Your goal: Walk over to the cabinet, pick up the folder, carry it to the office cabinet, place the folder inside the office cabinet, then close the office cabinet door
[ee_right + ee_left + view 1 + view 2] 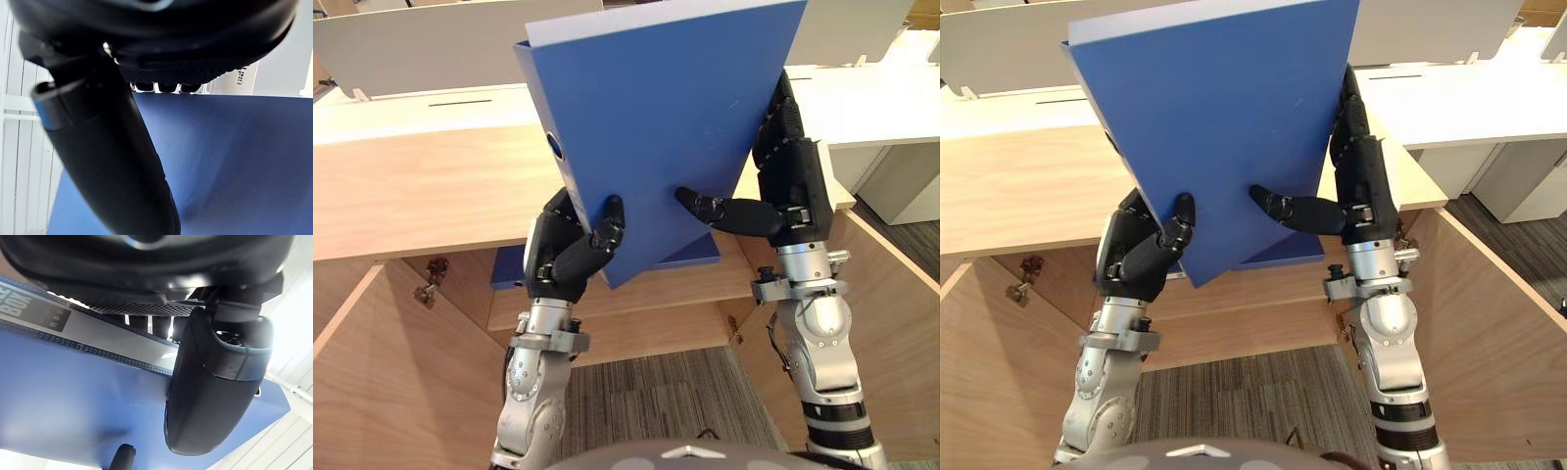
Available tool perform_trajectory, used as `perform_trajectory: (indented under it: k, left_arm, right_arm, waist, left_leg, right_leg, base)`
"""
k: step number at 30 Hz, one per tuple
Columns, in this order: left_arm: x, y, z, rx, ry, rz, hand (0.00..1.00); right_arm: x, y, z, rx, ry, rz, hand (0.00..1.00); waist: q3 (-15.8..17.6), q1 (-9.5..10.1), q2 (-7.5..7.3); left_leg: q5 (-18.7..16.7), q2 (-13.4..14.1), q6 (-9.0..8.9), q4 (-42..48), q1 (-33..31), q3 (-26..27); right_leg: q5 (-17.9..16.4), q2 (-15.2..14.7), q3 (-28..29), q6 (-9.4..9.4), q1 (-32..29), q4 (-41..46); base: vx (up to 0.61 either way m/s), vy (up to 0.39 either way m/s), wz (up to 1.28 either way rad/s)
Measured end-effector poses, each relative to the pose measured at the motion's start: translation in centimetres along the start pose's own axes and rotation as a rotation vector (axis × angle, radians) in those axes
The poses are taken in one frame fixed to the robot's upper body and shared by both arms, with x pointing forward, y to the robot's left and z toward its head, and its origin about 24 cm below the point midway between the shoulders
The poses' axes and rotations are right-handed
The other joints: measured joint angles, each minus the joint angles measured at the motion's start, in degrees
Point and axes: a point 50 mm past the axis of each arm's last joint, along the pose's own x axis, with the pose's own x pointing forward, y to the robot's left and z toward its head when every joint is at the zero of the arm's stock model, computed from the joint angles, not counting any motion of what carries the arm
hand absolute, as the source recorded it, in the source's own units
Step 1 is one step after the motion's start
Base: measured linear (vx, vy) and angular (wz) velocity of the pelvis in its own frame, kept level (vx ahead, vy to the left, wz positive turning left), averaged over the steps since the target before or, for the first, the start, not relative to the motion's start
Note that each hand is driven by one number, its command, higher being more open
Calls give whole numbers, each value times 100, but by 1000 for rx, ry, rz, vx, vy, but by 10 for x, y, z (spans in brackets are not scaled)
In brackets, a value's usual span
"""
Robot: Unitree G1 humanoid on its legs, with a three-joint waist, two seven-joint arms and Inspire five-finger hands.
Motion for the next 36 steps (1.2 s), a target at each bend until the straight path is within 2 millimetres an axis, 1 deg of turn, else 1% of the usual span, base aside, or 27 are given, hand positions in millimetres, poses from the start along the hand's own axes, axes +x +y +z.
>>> perform_trajectory:
  k: [3, 7, 10, 11, 14, 17, 18, 21, 24, 25, 27, 30, 33, 34, 36]
  left_arm:
    - [3, 4, 3, 7, -7, -25, 0]
    - [9, 12, 1, -17, 1, -54, 0]
    - [10, 16, 1, -42, 2, -63, 0]
    - [10, 18, 1, -51, -1, -62, 0]
    - [10, 21, 3, -49, -11, -61, 0]
    - [9, 26, 2, -55, -7, -48, 0]
    - [9, 27, 1, -61, 0, -46, 0]
    - [9, 28, 1, -59, -1, -40, 0]
    - [8, 32, 0, -55, 1, -23, 0]
    - [8, 35, 1, -49, -1, -7, 0]
    - [7, 36, 1, -54, -5, 5, 0]
    - [6, 36, -8, -79, 27, 28, 0]
    - [5, 38, -12, -84, 47, 38, 0]
    - [5, 38, -12, -86, 46, 40, 100]
    - [5, 38, -12, -87, 45, 42, 100]
  right_arm:
    - [2, -1, -4, 15, 13, 23, 100]
    - [6, -3, -13, 50, 44, 74, 100]
    - [9, -1, -18, 118, 59, 114, 100]
    - [9, 0, -19, 143, 63, 128, 0]
    - [14, -1, -22, 170, 73, 164, 0]
    - [18, -6, -25, 233, 75, 131, 0]
    - [18, -6, -27, 231, 91, 149, 0]
    - [17, -8, -33, 235, 119, 130, 0]
    - [15, -7, -36, 234, 134, 150, 0]
    - [15, -5, -37, 228, 139, 173, 0]
    - [14, 0, -39, 230, 151, 195, 0]
    - [14, 8, -40, 259, 143, 201, 0]
    - [13, 11, -41, 268, 149, 202, 0]
    - [13, 12, -42, 271, 153, 203, 0]
    - [13, 14, -42, 281, 155, 201, 0]
  waist:
    - [-1, 0, 2]
    - [-6, -2, 9]
    - [-7, -6, 9]
    - [-7, -5, 10]
    - [-9, -5, 9]
    - [-23, 8, 10]
    - [-27, 8, 5]
    - [-32, 18, -4]
    - [-32, 14, -4]
    - [-32, 8, -4]
    - [-32, 14, -4]
    - [-41, 64, -10]
    - [-59, 71, -39]
    - [-63, 71, -46]
    - [-79, 71, -68]
  left_leg:
    - [8, -2, 4, 0, 0, -2]
    - [28, -26, 26, 0, -15, -15]
    - [33, -33, 31, 0, -18, -15]
    - [36, -36, 34, 0, -20, -17]
    - [47, -38, 41, 0, -34, -19]
    - [85, -40, 55, 0, -118, -30]
    - [88, -40, 57, 0, -113, -30]
    - [99, -45, 59, 0, -113, -33]
    - [110, -47, 60, -1, -113, -32]
    - [118, -46, 61, -1, -115, -32]
    - [129, -45, 59, -2, -121, -38]
    - [150, -50, 62, -2, -141, -53]
    - [164, -49, 61, -1, -157, -80]
    - [167, -50, 60, -1, -159, -87]
    - [174, -49, 59, -1, -168, -118]
  right_leg:
    - [0, -1, -2, 0, 0, 0]
    - [0, -22, -11, 0, -6, -2]
    - [1, -28, -11, -2, -10, -2]
    - [2, -30, -11, -2, -12, -2]
    - [7, -32, -12, -8, -26, -2]
    - [46, -31, -17, -9, -107, -7]
    - [52, -31, -17, -11, -100, -9]
    - [63, -36, -19, -18, -100, -9]
    - [65, -38, -21, -21, -101, -10]
    - [67, -37, -21, -25, -102, -16]
    - [71, -36, -26, -31, -104, -21]
    - [78, -39, -40, -41, -129, -31]
    - [82, -38, -69, -46, -128, -44]
    - [82, -38, -76, -46, -127, -46]
    - [83, -38, -111, -47, -119, -55]
  base:
    - [0, 0, 0]
    - [0, 0, 0]
    - [0, 0, 0]
    - [0, 0, 0]
    - [0, 0, 0]
    - [0, 0, 0]
    - [0, 0, 0]
    - [-22, 1, 0]
    - [-24, 0, 0]
    - [-30, -3, 0]
    - [0, 0, 0]
    - [-8, 0, 1]
    - [-5, -3, 3]
    - [-4, -4, 7]
    - [-4, -6, 7]
